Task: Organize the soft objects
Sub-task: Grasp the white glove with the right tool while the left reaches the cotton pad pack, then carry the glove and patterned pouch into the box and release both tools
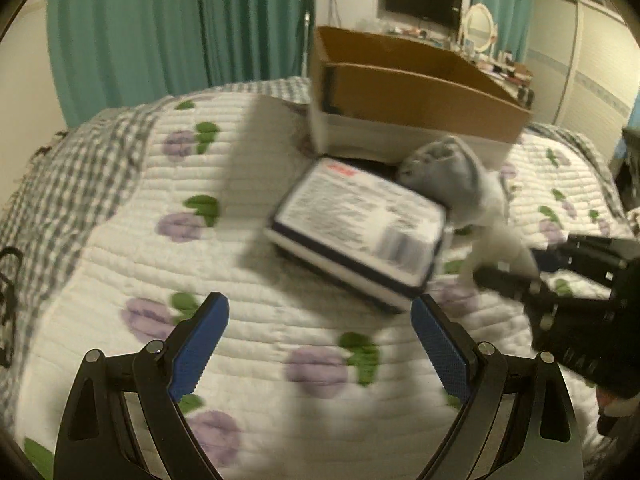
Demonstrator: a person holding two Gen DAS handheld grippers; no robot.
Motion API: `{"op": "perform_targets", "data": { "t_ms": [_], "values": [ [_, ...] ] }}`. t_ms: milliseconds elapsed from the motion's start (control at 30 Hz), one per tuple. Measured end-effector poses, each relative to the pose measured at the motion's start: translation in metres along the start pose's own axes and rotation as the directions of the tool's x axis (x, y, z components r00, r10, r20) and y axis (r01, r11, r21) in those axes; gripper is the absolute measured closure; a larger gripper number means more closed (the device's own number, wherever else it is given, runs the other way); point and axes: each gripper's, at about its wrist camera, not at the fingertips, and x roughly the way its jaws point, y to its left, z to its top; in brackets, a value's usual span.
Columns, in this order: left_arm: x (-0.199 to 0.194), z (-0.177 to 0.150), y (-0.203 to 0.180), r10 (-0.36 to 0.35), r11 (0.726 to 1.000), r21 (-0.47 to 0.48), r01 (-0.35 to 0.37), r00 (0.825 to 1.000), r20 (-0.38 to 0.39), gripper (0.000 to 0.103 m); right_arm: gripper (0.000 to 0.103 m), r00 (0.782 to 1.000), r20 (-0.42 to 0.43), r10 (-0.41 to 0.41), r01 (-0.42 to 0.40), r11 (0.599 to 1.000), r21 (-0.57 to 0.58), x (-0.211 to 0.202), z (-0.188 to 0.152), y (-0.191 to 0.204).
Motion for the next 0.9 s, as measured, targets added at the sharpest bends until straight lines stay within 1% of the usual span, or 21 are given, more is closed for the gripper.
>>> {"op": "perform_targets", "data": {
  "t_ms": [67,167,200,300,400,467,533,633,700,733,800,867,900],
  "values": [
    [0.006,0.001,-0.011,-0.021,1.0,-0.004,0.021,1.0,-0.016,0.009,0.074,0.999,0.04,-0.018,0.016,0.999,0.038,-0.015,0.002,-0.011],
    [0.025,0.004,-0.025,-0.051,0.999,-0.018,0.05,0.998,-0.048,0.009,0.074,0.996,0.077,-0.041,0.035,0.996,0.085,-0.029,0.006,-0.025],
    [0.034,0.006,-0.029,-0.052,0.998,-0.03,0.05,0.997,-0.059,0.009,0.074,0.995,0.085,-0.046,0.038,0.994,0.099,-0.033,0.006,-0.029],
    [0.049,0.014,-0.035,-0.034,0.999,-0.043,0.031,0.998,-0.062,0.009,0.074,0.995,0.09,-0.053,0.041,0.99,0.132,-0.034,0.009,-0.04],
    [0.064,0.022,-0.031,-0.008,0.997,-0.083,0.003,0.998,-0.062,0.011,0.074,0.995,0.082,-0.063,0.05,0.987,0.153,-0.028,0.01,-0.048],
    [0.072,0.023,-0.025,-0.026,0.993,-0.113,0.019,0.998,-0.058,0.011,0.074,0.995,0.081,-0.06,0.046,0.986,0.162,-0.026,0.009,-0.053],
    [0.074,0.021,-0.022,-0.038,0.992,-0.122,0.032,0.998,-0.044,0.012,0.074,0.995,0.082,-0.056,0.042,0.985,0.165,-0.023,0.01,-0.055],
    [0.07,0.02,-0.018,-0.049,0.992,-0.12,0.045,0.998,-0.029,0.02,0.074,0.995,0.079,-0.055,0.041,0.985,0.165,-0.02,0.008,-0.056],
    [0.066,0.019,-0.014,-0.067,0.991,-0.122,0.063,0.997,-0.028,0.029,0.074,0.996,0.073,-0.057,0.045,0.986,0.161,-0.018,0.008,-0.056],
    [0.062,0.017,-0.011,-0.078,0.99,-0.123,0.074,0.997,-0.024,0.031,0.074,0.996,0.071,-0.058,0.046,0.986,0.159,-0.018,0.008,-0.055],
    [0.05,0.012,-0.002,-0.097,0.988,-0.127,0.093,0.995,-0.026,0.043,0.074,0.996,0.07,-0.063,0.052,0.987,0.154,-0.019,0.006,-0.052],
    [0.038,0.008,0.005,-0.104,0.987,-0.13,0.099,0.994,-0.034,0.051,0.074,0.995,0.07,-0.07,0.059,0.987,0.148,-0.023,0.004,-0.048],
    [0.031,0.007,0.01,-0.11,0.986,-0.133,0.104,0.993,-0.039,0.052,0.074,0.995,0.071,-0.074,0.063,0.987,0.145,-0.025,0.003,-0.047]
  ]
}}
